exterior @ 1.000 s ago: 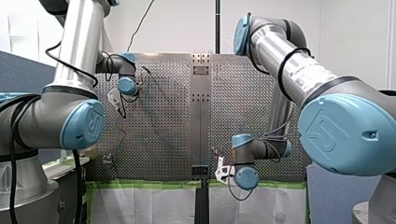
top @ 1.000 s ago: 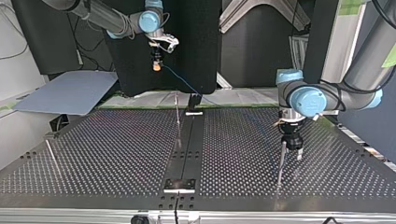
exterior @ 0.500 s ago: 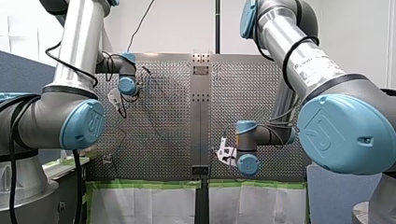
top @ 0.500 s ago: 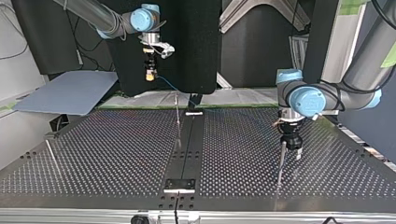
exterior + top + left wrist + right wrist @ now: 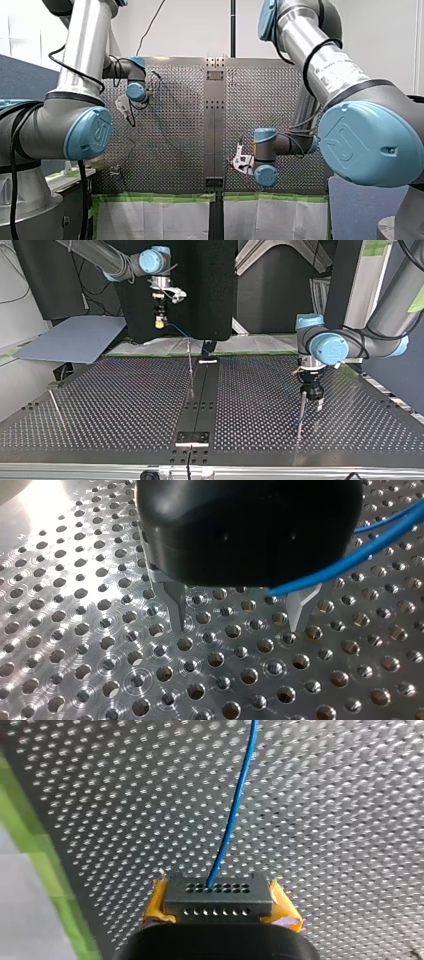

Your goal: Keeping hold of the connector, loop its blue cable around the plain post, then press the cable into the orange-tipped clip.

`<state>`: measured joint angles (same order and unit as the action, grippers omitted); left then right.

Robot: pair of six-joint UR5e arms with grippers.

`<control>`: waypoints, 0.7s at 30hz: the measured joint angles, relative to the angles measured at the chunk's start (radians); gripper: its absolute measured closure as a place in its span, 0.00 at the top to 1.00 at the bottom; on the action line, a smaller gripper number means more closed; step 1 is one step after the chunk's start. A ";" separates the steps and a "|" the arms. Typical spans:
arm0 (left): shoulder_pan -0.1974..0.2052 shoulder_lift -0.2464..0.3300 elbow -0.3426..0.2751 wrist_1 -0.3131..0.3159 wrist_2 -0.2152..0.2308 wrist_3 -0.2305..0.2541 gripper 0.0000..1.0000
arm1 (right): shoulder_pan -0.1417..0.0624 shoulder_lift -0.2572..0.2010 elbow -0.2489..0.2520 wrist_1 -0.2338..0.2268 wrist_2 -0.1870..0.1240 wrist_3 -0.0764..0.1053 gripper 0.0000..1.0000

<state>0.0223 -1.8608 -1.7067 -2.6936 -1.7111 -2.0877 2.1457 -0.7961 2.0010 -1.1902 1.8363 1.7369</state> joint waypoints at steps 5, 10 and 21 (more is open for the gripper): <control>-0.001 0.000 0.000 -0.001 -0.001 0.000 1.00 | -0.001 0.040 0.000 -0.015 -0.001 -0.001 0.00; 0.000 0.000 0.000 -0.004 -0.001 -0.001 1.00 | -0.005 0.054 -0.001 -0.025 -0.006 -0.001 0.00; 0.022 0.000 -0.027 -0.015 0.046 -0.086 1.00 | -0.012 0.062 -0.002 -0.026 -0.011 -0.002 0.00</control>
<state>0.0446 -1.8611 -1.7340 -2.7083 -1.6647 -2.1735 2.1341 -0.7345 1.9990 -1.2159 1.8256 1.7353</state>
